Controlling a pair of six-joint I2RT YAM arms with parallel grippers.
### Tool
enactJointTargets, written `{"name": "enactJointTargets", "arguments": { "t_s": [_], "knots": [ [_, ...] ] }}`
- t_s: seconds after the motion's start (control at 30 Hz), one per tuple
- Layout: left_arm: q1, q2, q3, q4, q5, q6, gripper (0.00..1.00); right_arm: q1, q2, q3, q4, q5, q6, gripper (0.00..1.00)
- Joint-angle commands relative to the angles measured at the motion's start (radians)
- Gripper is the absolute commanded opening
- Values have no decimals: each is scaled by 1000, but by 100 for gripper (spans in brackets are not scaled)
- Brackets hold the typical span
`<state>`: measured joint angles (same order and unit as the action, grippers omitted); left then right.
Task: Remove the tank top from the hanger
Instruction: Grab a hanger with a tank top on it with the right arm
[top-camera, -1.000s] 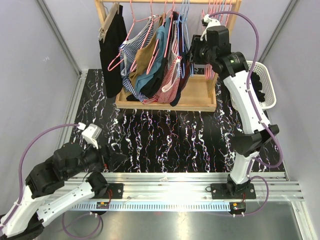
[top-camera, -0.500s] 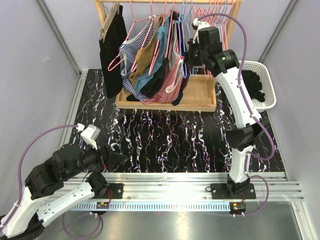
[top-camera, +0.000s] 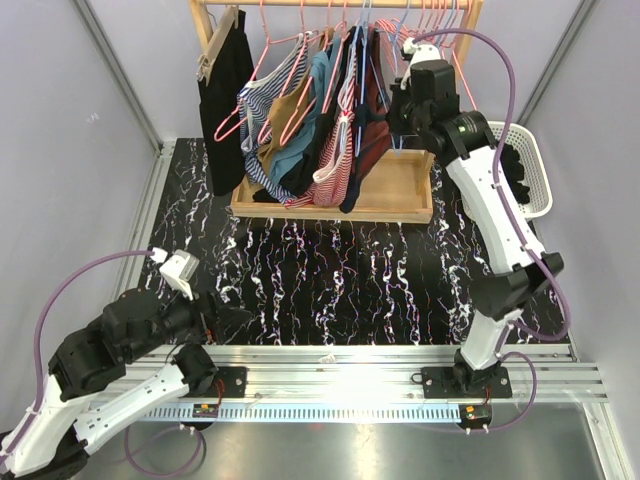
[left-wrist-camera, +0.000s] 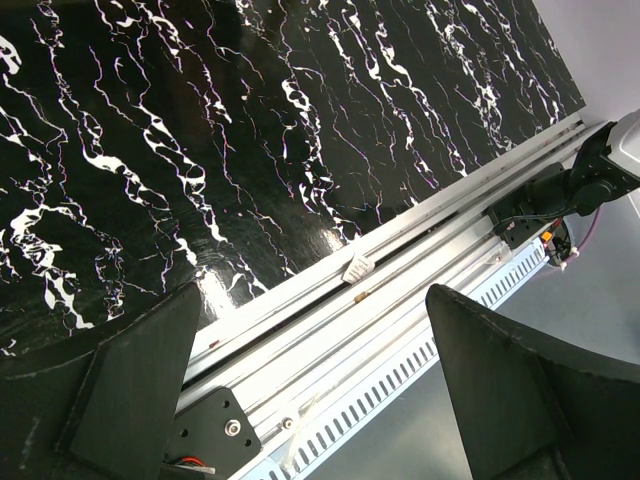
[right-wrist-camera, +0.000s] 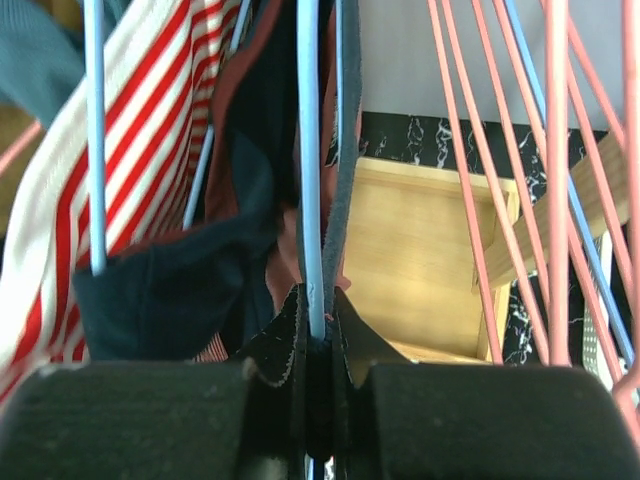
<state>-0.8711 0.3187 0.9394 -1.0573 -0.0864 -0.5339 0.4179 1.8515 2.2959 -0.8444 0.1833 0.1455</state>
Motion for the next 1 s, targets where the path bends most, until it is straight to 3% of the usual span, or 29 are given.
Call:
{"name": "enactJointTargets", "arguments": {
  "t_s": [0.0, 0.17, 0.37, 0.53, 0.7, 0.97],
  "knots": [
    [0, -26, -4, 23, -7, -15, 99, -10, -198, -151, 290, -5, -40, 0],
    [0, -41, -10, 19, -12, -21, 99, -11, -378, -471, 592, -24, -67, 0],
    [1, -35, -11, 25, -12, -18, 99, -11, -475, -689, 899, -27, -122, 0],
    [0, -43, -4, 11, -21, -24, 99, -11, -535, -734, 942, -19, -127, 0],
    [0, -43, -8, 16, -23, -28, 99, -11, -692, -927, 1097, -15, -123, 0],
    [-2, -23, -4, 40, -16, -20, 99, -10, -853, -1104, 1156, -11, -119, 0]
  ]
}}
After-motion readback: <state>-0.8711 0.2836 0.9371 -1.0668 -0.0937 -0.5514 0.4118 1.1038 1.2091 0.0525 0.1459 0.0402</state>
